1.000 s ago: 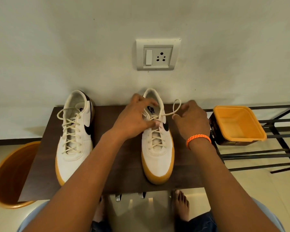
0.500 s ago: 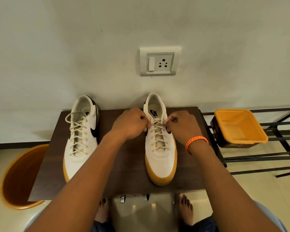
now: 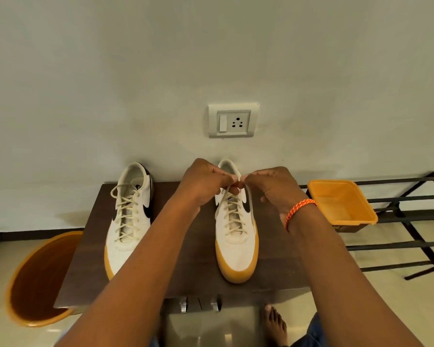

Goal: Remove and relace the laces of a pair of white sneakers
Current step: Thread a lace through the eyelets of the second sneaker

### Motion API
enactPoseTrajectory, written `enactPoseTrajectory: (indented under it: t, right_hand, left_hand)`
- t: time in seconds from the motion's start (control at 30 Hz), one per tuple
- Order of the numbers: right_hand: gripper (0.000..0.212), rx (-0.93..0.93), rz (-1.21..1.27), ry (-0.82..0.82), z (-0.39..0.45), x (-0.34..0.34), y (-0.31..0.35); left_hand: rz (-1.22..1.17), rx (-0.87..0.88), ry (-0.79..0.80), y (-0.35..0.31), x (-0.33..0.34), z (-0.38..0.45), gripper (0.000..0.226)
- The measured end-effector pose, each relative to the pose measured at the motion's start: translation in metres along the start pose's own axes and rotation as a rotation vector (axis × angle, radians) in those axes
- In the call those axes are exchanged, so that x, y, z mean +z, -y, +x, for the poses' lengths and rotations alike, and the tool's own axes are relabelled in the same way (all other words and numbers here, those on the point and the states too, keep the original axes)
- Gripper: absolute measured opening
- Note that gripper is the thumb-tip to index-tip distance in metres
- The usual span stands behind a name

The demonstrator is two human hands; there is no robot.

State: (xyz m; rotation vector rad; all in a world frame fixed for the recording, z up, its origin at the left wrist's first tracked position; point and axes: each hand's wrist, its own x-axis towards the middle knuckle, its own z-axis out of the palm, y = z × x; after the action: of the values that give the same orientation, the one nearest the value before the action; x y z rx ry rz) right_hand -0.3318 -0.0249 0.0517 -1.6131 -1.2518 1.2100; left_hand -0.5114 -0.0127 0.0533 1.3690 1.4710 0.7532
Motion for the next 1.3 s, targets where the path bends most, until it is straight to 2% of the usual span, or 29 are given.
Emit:
enactPoseTrajectory:
  t: [0.2,0.33,0.57,0.77,0.83,1.0,1.17,1.3]
  right_hand:
    - [0.012,-0.056,0.21,-0.021,-0.017,-0.001,0.017]
    - [0.015,-0.147,0.23,-0.046,-0.021,0.0,0.027]
    - [0.017,-0.344,0.234,-0.114,-0.027,0.004,0.038]
    - [0.028,-0.324,0.422,-0.11,-0.028,0.006,0.041]
    - [0.027,-0.348,0.418,-0.115,-0.028,0.007,0.04]
    - [0.009,-0.457,0.312,-0.245,-0.023,0.014,0.035]
    - [0.015,-0.477,0.32,-0.381,-0.019,0.021,0.031]
    - [0.016,-0.436,0.399,-0.415,-0.015,0.021,0.028]
  left_hand:
    - [-0.088,0.097,-0.061,-0.018,-0.003,-0.017,0.013]
    - [-0.108,0.17,-0.108,-0.028,-0.007,-0.023,0.012]
    - [-0.07,0.362,-0.331,-0.038,-0.007,-0.029,0.005]
    - [-0.228,0.357,-0.341,-0.041,0.0,-0.03,0.012]
    - [-0.254,0.372,-0.336,-0.041,0.001,-0.029,0.014]
    - [-0.2,0.467,-0.399,-0.043,0.004,-0.03,0.012]
    - [-0.242,0.466,-0.452,-0.042,0.007,-0.029,0.022]
    - [-0.256,0.451,-0.452,-0.042,0.009,-0.027,0.024]
